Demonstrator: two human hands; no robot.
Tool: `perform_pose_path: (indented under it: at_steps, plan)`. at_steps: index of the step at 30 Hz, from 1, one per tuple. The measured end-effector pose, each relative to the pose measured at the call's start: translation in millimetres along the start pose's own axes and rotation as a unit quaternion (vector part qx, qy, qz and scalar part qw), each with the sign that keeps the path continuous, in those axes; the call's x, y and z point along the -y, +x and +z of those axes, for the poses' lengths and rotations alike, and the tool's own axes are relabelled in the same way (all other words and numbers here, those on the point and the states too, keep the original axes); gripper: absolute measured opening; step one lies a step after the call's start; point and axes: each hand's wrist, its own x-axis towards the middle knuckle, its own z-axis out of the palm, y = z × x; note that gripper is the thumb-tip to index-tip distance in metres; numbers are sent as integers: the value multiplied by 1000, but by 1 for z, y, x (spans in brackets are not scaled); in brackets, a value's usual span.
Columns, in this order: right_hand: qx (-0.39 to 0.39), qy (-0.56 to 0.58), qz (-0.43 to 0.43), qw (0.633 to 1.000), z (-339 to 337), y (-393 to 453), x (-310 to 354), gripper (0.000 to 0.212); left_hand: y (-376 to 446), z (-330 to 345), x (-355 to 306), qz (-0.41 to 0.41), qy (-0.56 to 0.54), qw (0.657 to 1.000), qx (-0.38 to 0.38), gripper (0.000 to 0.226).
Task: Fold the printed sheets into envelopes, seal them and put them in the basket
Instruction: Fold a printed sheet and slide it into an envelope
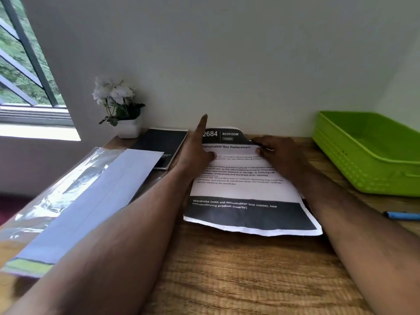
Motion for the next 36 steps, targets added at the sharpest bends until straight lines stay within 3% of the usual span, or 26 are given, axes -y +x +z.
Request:
perform_pose_path:
  at_steps: [3,6,8,10,12,14,16,17,19,21,24,26,28,30,32,34,36]
  plan:
    - [-14,-24,-26,999,0,2,0,70,-4,-3,-1,27,-43,998,-34,96]
    - [-55,-203,-44,977,-5,3,4,94,-5,-1,-2,123,-57,988,-67,102]
    - [-79,-257,-99,958,-7,4,8,71,-4,2,-4,136,-52,988,-54,93]
    - [-20,-266,-103,958,-12,4,14,42,-3,-2,-9,88,-14,996,-7,71]
    - [69,-260,-59,961,-14,2,21,34,-5,-8,-10,31,46,997,52,52]
    - [98,-270,-41,957,-17,1,29,31,-5,-20,-11,-3,61,989,138,48]
    - [92,-276,-44,956,-18,0,33,28,-5,-35,-12,-50,-49,971,227,58]
    - [98,-278,-40,955,-19,-1,34,28,-5,-40,-15,-90,-132,960,229,58]
    - [120,-291,-38,948,-19,-1,36,28,-3,-40,-20,-108,-194,965,138,41]
    - [155,-320,-52,933,-18,1,36,31,-5,-28,-30,-56,-95,993,38,29]
    - [210,-351,-51,911,-21,5,38,35,-10,-11,-40,-18,38,996,84,25]
    - [240,-364,-45,899,-20,6,38,38,-12,-15,-46,-33,2,995,97,33]
    - [279,-359,-26,890,-16,6,38,41,-13,-15,-51,-17,-9,998,63,34]
    - [319,-330,5,888,-14,3,42,45,-18,-3,-56,37,102,993,39,32]
    - [356,-293,49,886,-18,-1,52,50,-22,16,-52,74,203,972,94,30]
    - [394,-222,94,887,-28,-3,57,57,-26,27,-44,68,274,938,201,42]
    - [408,-122,134,895,-35,-5,56,62,-26,31,-38,66,325,911,244,48]
